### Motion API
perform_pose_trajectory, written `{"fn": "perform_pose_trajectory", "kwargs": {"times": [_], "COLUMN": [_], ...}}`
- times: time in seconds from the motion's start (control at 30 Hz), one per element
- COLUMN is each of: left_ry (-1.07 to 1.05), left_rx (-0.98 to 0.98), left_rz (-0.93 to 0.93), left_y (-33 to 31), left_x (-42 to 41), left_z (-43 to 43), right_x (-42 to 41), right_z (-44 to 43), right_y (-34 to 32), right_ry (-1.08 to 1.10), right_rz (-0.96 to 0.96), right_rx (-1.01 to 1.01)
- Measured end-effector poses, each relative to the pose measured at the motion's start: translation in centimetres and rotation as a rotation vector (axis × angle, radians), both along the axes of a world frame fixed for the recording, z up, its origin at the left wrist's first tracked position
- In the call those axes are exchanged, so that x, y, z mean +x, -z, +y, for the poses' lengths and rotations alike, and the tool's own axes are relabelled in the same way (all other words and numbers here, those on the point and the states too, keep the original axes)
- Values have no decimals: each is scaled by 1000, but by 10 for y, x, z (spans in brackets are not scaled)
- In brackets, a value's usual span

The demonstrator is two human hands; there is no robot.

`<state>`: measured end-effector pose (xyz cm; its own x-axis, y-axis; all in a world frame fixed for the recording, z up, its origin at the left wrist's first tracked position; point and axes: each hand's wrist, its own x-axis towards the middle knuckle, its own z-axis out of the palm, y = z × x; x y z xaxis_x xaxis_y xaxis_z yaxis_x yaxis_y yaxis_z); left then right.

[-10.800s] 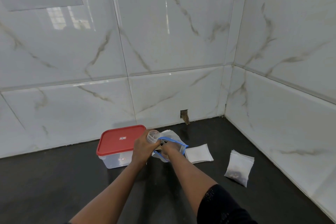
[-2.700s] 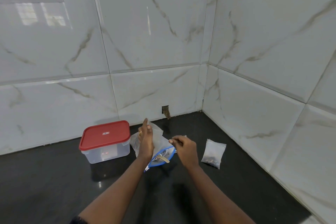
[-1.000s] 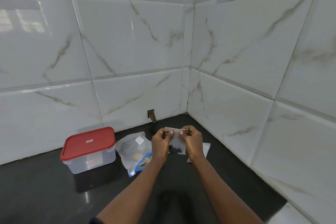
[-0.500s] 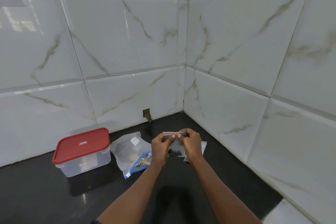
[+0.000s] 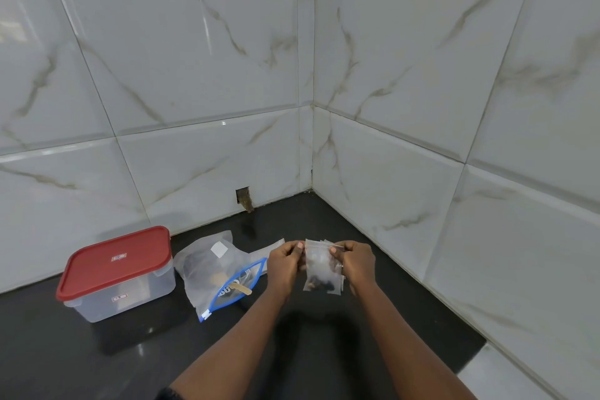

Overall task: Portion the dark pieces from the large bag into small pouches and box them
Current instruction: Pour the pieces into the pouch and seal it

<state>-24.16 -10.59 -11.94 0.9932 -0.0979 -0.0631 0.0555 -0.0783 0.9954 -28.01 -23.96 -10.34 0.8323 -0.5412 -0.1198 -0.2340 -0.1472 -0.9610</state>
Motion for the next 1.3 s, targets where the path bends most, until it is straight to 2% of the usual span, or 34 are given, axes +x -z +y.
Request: {"fn": "perform_pose_trajectory", "kwargs": {"times": [0.2, 0.4, 0.5, 0.77, 0.93, 1.1, 1.2, 1.3], "left_ry": [1, -15, 24, -30, -16, -95, -191, -238], "left_rx": [-1, 331, 446, 454, 435, 403, 418, 435], "left_rz": [60, -26, -42, 31, 23, -36, -48, -35], "left_y": [14, 23, 28, 41, 44, 34, 29, 23], "left_x": [1, 16, 23, 37, 39, 47, 57, 67], "left_z": [-16, -28, -36, -45, -46, -32, -17, -6], "right_x": [5, 14, 21, 28, 31, 40, 54, 71], "right_z": [-14, -15, -16, -28, -26, -1, 21, 43], "right_y": [23, 37, 39, 54, 55, 42, 36, 37], "right_ry": [58, 85, 92, 164, 149, 64, -72, -214], "right_rz": [77, 128, 150, 217, 235, -14, -82, 8], "right_rx": [-2, 31, -53, -22, -167, -502, -553, -558]}}
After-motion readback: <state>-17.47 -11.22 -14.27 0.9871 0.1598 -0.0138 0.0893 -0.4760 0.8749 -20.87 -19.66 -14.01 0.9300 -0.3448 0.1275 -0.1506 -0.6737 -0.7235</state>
